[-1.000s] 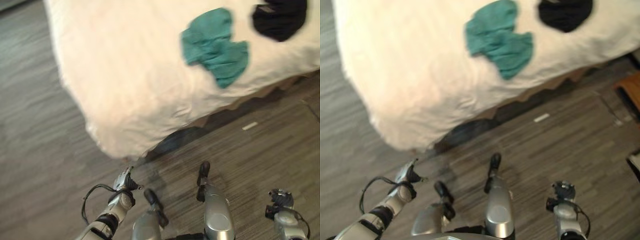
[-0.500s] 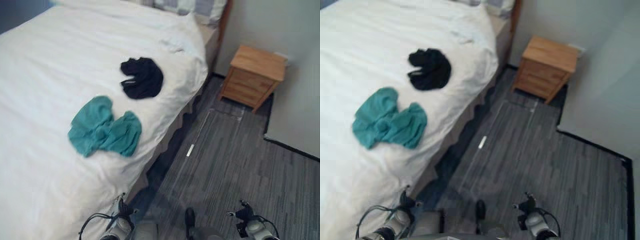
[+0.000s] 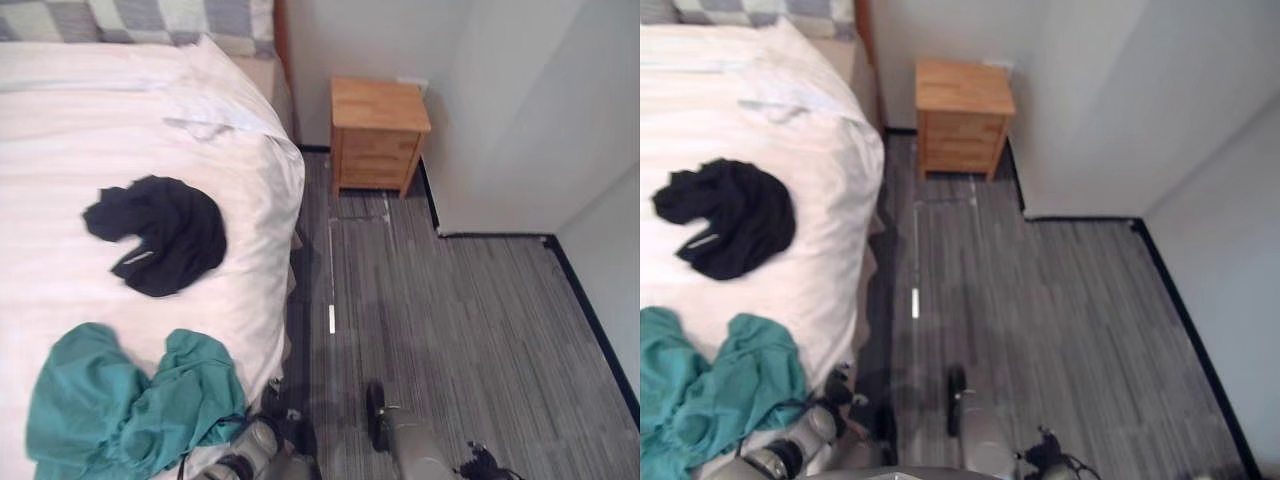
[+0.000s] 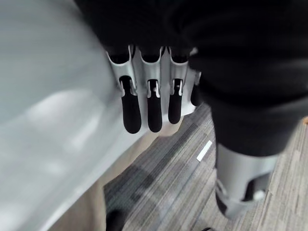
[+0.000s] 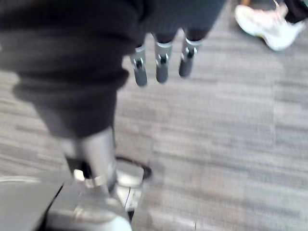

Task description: Tidy up the quilt and then pick up the clothes from the bed and put them into the laundry hamper.

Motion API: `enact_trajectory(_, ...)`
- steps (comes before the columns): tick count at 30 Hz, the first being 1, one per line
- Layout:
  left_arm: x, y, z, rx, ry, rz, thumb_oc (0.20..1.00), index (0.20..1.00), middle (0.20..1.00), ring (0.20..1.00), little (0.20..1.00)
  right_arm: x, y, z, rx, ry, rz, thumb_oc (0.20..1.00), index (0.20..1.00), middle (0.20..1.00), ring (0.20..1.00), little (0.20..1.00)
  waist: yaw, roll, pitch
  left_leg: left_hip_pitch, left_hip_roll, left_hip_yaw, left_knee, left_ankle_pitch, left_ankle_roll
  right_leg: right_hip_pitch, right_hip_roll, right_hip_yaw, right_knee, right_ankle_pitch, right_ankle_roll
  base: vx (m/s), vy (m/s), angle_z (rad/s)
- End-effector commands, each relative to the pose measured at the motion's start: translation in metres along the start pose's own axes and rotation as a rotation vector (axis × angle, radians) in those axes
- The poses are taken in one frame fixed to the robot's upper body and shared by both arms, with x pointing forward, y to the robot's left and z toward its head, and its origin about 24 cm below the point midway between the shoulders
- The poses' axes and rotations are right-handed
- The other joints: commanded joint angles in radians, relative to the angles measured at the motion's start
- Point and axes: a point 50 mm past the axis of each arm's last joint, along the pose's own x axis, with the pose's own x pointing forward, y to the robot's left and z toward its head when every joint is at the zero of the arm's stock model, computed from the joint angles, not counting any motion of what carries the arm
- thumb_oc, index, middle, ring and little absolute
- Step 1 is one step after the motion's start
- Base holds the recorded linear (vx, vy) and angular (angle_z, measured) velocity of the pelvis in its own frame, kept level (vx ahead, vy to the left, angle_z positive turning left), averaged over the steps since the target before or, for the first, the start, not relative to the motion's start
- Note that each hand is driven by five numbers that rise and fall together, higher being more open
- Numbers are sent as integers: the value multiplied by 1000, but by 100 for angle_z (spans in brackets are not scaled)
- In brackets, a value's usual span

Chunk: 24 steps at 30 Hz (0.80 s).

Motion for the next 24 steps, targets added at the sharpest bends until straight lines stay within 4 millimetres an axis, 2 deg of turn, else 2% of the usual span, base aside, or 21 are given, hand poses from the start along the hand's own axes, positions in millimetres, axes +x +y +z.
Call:
enact_trajectory(1, 8, 43, -2, 144, -33, 121, 1000, 1000, 1000, 1000, 1000, 5, -16, 26, 20, -92, -56, 1000, 1000, 1000, 1000, 1000, -54, 62, 17, 346, 78, -41, -365, 48, -164, -32, 36, -124, -169, 83, 56, 929, -78, -59)
enact_trajectory(3, 6, 34, -8, 169, -30, 82, 1000, 1000, 1000, 1000, 1000, 5, -19, 20, 0, -85, -60, 1000, 1000, 1000, 1000, 1000, -65, 84, 4, 409, 85, -45, -352, 35, -175, -18, 39, -128, -169, 98, 52, 669, -60, -21)
enact_trajectory(4, 4, 28, -11, 160, -19, 66, 1000, 1000, 1000, 1000, 1000, 5, -21, 17, -21, -76, -59, 1000, 1000, 1000, 1000, 1000, -72, 93, -1, 413, 97, -55, -255, 65, -190, 11, 49, -136, -177, 122, 29, 611, -190, 1)
enact_trajectory(5, 1, 18, -16, 96, 3, 52, 1000, 1000, 1000, 1000, 1000, 5, -28, 13, -36, -65, -70, 1000, 1000, 1000, 1000, 1000, -54, 101, -2, 333, 117, -63, 76, 227, -237, 101, 86, -133, -163, 114, -18, 598, -194, 12)
enact_trajectory(6, 1, 19, -16, 96, 4, 52, 1000, 1000, 1000, 1000, 1000, 5, -28, 13, -36, -65, -70, 1000, 1000, 1000, 1000, 1000, -58, 97, -4, 328, 112, -67, 77, 230, -236, 98, 80, -135, -163, 116, -18, 551, -238, -5)
enact_trajectory(7, -1, 16, -19, 70, 16, 57, 1000, 1000, 1000, 1000, 1000, 6, -29, 13, -47, -67, -74, 1000, 1000, 1000, 1000, 1000, -37, 75, 10, 250, 87, -110, 251, 289, -235, 143, 75, -127, -167, 107, -39, 464, -218, -34)
enact_trajectory(8, -1, 18, -17, -5, 30, 93, 1000, 1000, 1000, 1000, 1000, 9, -41, 24, -69, -93, -109, 1000, 1000, 1000, 1000, 1000, 35, 30, 55, 76, 29, -153, 458, 242, -202, 245, 70, -72, -194, 74, -61, 463, -214, -55)
enact_trajectory(9, 0, 18, -17, -5, 30, 94, 1000, 1000, 1000, 1000, 1000, 9, -41, 24, -68, -93, -108, 1000, 1000, 1000, 1000, 1000, 33, 26, 53, 71, 24, -154, 458, 246, -201, 241, 64, -73, -194, 76, -60, 525, -148, -61)
enact_trajectory(10, 0, 19, -15, -65, 28, 117, 1000, 1000, 1000, 1000, 1000, 9, -40, 28, -74, -105, -107, 1000, 1000, 1000, 1000, 1000, 62, 21, 61, 28, 36, -147, 451, 217, -192, 286, 66, -55, -215, 58, -55, 647, 14, -73)
enact_trajectory(11, -1, 17, -16, -107, 36, 124, 1000, 1000, 1000, 1000, 1000, 10, -40, 34, -67, -122, -108, 1000, 1000, 1000, 1000, 1000, 107, 22, 64, -56, 72, -101, 340, 200, -181, 366, 61, -14, -250, 18, -47, 655, 13, -61)
enact_trajectory(12, -1, 17, -16, -107, 36, 124, 1000, 1000, 1000, 1000, 1000, 10, -40, 34, -66, -122, -108, 1000, 1000, 1000, 1000, 1000, 108, 18, 63, -54, 68, -98, 334, 205, -180, 365, 57, -11, -251, 19, -47, 817, 127, -71)
enact_trajectory(14, -3, 16, -19, -140, 44, 129, 1000, 1000, 1000, 1000, 1000, 9, -43, 39, -37, -153, -118, 1000, 1000, 1000, 1000, 1000, 155, 46, 37, -111, 101, 25, -25, 236, -161, 451, 75, 0, -271, -41, -35, 610, 155, -66)
enact_trajectory(15, -3, 16, -20, -140, 44, 128, 1000, 1000, 1000, 1000, 1000, 9, -43, 39, -38, -151, -118, 1000, 1000, 1000, 1000, 1000, 159, 42, 39, -95, 95, 30, -43, 240, -161, 456, 70, 3, -271, -46, -34, 659, 163, -48)
enact_trajectory(16, -4, 13, -21, -128, 51, 111, 1000, 1000, 1000, 1000, 1000, 8, -46, 41, -24, -173, -132, 1000, 1000, 1000, 1000, 1000, 168, 73, 25, -110, 158, 198, -214, 322, -175, 529, 96, -29, -267, -108, -31, 647, 132, -18)
enact_trajectory(17, -4, 11, -21, -118, 49, 103, 1000, 1000, 1000, 1000, 1000, 7, -48, 40, -18, -180, -140, 1000, 1000, 1000, 1000, 1000, 166, 78, 20, -102, 179, 286, -260, 340, -172, 555, 99, -44, -261, -129, -27, 632, 134, 11)
enact_trajectory(19, -8, 6, -32, -114, 88, 90, 1000, 1000, 1000, 1000, 1000, 6, -52, 43, -26, -204, -152, 1000, 1000, 1000, 1000, 1000, 180, 69, 3, -87, 178, 342, -261, 346, -146, 600, 93, -76, -199, -168, -15, 504, 51, 31)
enact_trajectory(20, -8, 5, -32, -114, 88, 90, 1000, 1000, 1000, 1000, 1000, 5, -52, 43, -27, -203, -151, 1000, 1000, 1000, 1000, 1000, 180, 68, 3, -87, 177, 342, -261, 345, -145, 599, 92, -76, -196, -170, -14, 627, 98, 34)
enact_trajectory(21, -12, 1, -40, -111, 116, 78, 1000, 1000, 1000, 1000, 1000, 4, -50, 47, -52, -231, -141, 1000, 1000, 1000, 1000, 1000, 195, 69, -7, -64, 147, 316, -264, 333, -113, 595, 87, -88, -93, -173, -2, 475, 145, 51)
enact_trajectory(22, -11, 1, -40, -106, 121, 77, 1000, 1000, 1000, 1000, 1000, 0, -54, 63, -43, -309, -163, 1000, 1000, 1000, 1000, 1000, 199, 46, 10, -40, 99, 298, -252, 297, -65, 508, 12, -112, 194, -40, 72, 467, 143, 48)
enact_trajectory(23, -11, 1, -39, -106, 120, 77, 1000, 1000, 1000, 1000, 1000, 0, -54, 64, -43, -309, -164, 1000, 1000, 1000, 1000, 1000, 202, 49, 7, -44, 104, 300, -250, 298, -65, 503, 15, -109, 193, -36, 71, 391, 119, 59)
enact_trajectory(24, -11, 6, -43, -92, 131, 90, 1000, 1000, 1000, 1000, 1000, -4, -62, 81, -36, -384, -190, 1000, 1000, 1000, 1000, 1000, 191, 52, 21, -3, 92, 296, -255, 277, -48, 423, -21, -103, 344, 69, 89, 297, 76, 71)
